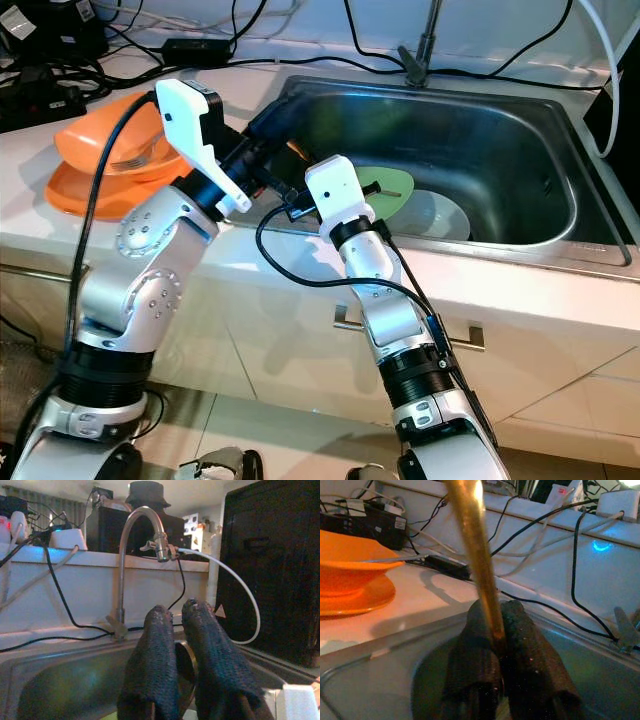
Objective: Kitchen organization
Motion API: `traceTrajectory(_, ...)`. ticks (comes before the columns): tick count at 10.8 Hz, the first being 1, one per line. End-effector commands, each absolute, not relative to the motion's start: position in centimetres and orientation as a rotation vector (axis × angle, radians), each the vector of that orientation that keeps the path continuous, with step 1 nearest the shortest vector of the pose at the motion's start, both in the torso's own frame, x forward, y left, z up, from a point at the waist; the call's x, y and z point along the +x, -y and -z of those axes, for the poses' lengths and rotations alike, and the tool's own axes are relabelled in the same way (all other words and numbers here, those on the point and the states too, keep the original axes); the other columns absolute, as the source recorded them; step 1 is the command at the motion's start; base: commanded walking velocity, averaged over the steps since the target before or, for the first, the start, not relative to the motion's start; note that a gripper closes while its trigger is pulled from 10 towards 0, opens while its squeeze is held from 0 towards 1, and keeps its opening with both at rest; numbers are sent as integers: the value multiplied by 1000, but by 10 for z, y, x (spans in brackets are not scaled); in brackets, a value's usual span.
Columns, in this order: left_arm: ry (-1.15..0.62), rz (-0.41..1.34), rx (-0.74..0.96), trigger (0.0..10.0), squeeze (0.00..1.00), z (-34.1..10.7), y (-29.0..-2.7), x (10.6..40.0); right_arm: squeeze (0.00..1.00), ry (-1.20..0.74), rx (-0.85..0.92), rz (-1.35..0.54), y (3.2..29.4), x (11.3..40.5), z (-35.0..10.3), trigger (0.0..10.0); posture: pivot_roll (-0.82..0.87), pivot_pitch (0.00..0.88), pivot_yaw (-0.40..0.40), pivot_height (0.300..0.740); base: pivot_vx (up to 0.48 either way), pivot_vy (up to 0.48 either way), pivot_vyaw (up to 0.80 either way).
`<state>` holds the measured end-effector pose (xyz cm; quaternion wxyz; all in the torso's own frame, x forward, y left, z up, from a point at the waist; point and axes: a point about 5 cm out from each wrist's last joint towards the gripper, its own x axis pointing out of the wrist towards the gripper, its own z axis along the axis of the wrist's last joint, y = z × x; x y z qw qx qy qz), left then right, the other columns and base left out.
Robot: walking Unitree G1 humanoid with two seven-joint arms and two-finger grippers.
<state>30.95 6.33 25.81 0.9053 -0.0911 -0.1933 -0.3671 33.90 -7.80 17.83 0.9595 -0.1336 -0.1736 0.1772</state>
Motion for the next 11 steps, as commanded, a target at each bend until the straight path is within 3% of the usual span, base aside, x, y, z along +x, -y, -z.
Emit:
traceTrajectory(1,395,719,-228,10000,1000,-258,-74,312,0,375,-218,-265,99,346,-189,0,109,59,55,740,0,0,0)
traceTrajectory(6,410,700,-272,10000,1000,-261,-79,312,0,349,-270,-215,115,361,-191,0,114,64,44,740,0,0,0)
traceTrajectory(7,409,682,-277,10000,0,-260,-82,312,0,314,-294,-180,122,370,-188,0,115,65,43,740,0,0,0)
traceTrajectory(8,387,665,-263,10000,0,-255,-86,311,0,273,-281,-143,130,378,-187,0,118,64,41,740,0,0,0)
traceTrajectory(9,344,644,-223,10000,0,-244,-90,310,0,232,-248,-112,137,386,-187,10000,122,66,38,740,0,0,0)
traceTrajectory(11,232,601,-110,10000,0,-222,-94,310,0,186,-229,-81,142,396,-189,10000,135,69,33,740,0,0,0)
